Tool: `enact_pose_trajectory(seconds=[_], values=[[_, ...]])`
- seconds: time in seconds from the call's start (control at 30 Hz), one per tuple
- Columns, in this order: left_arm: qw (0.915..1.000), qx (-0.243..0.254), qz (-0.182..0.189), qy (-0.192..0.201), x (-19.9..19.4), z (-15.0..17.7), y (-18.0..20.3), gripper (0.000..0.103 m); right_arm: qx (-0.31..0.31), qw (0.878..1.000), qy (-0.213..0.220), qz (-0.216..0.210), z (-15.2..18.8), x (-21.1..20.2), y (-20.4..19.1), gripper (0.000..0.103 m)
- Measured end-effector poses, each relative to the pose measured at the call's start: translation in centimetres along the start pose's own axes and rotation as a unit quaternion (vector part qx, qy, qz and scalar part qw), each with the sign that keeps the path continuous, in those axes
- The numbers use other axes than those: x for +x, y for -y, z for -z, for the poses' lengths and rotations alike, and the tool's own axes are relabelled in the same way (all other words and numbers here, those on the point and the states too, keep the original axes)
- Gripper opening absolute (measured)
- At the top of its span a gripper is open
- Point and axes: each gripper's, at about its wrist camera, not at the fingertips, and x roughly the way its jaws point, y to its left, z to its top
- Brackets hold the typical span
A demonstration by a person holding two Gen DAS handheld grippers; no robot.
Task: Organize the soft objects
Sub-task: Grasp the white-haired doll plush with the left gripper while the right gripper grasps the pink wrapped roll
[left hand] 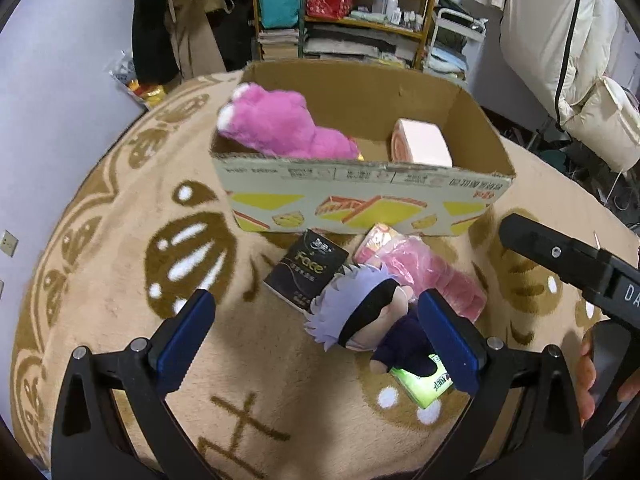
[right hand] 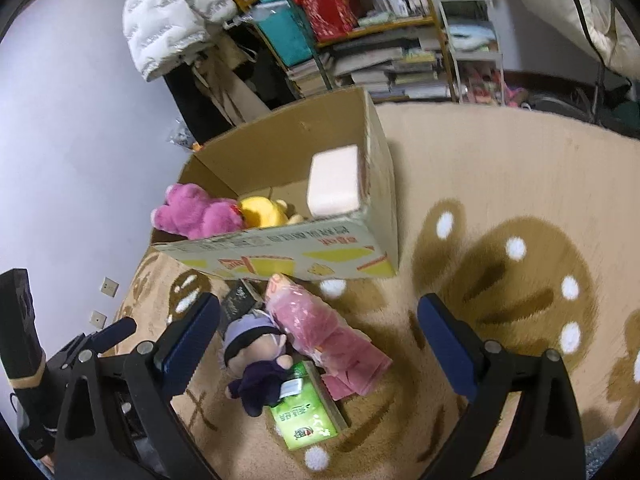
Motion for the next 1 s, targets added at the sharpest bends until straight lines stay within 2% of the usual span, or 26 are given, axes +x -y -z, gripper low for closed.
enact_pose_trajectory(seconds=[0.33,0.63,0.9,1.0], values=[[0.9995,-0.008,0.008,-0.031,3.4,-0.5,0.3,0.100,0.012,0.999,-0.033,0.007,0.0,3.0,0.5,0.103],[0.9975,0.015,0.027,-0.064,5.9,-0.7,1.7,0.100,0.009,0.998,-0.064,0.002,-0.2,5.4,0.2,0.103],[0.9935,0.031,0.017,-0.108,8.1,-0.2,2.7,0.100,0.005,0.996,-0.087,0.000,0.1,7.0,0.1,0.103],[0.9920,0.022,0.015,-0.124,8.8,-0.2,2.2,0.100,0.004,0.995,-0.097,0.000,0.3,7.4,0.0,0.103]])
